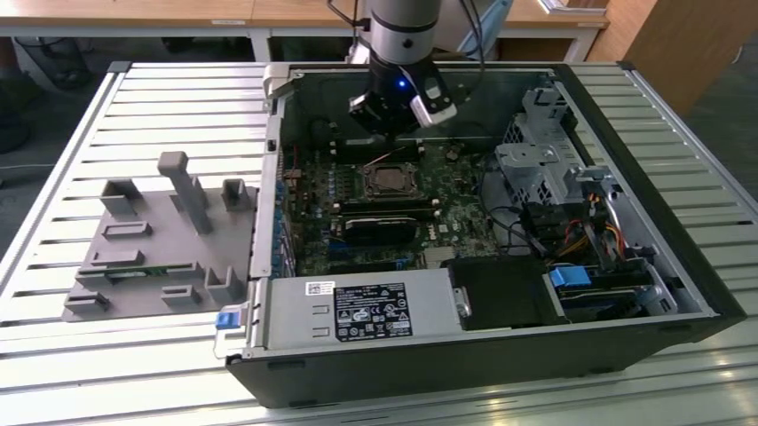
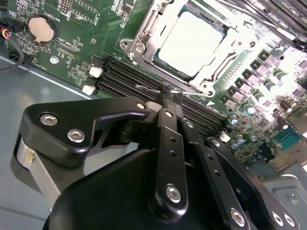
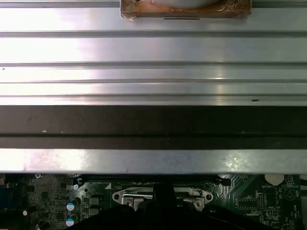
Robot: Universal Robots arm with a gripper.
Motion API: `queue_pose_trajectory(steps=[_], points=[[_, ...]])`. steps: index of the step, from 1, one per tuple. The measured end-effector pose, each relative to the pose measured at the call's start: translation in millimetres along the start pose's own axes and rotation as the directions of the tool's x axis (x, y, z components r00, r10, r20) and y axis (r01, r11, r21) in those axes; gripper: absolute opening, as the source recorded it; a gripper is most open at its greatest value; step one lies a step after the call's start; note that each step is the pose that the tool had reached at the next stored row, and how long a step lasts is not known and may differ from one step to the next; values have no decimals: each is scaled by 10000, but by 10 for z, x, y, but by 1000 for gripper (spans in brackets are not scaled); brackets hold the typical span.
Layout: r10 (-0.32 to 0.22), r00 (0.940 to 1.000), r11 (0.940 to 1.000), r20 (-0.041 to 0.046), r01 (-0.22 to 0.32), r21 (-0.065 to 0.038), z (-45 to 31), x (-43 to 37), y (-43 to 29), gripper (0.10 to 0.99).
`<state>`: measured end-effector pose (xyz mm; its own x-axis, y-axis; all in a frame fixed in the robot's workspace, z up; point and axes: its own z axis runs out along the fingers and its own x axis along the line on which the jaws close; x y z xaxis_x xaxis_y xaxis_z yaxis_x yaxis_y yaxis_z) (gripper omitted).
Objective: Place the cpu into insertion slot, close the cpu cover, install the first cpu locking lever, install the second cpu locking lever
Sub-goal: 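Install the first cpu locking lever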
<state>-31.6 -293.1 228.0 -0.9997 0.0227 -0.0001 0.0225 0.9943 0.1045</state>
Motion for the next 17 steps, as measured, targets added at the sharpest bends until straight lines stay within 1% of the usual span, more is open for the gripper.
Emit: queue_pose_trajectory(steps=[11, 17], points=[[1, 10000, 10000, 0, -1, 0, 40, -57, -2, 106], [0, 10000, 10000, -1, 0, 1, 62, -118, 1, 106]])
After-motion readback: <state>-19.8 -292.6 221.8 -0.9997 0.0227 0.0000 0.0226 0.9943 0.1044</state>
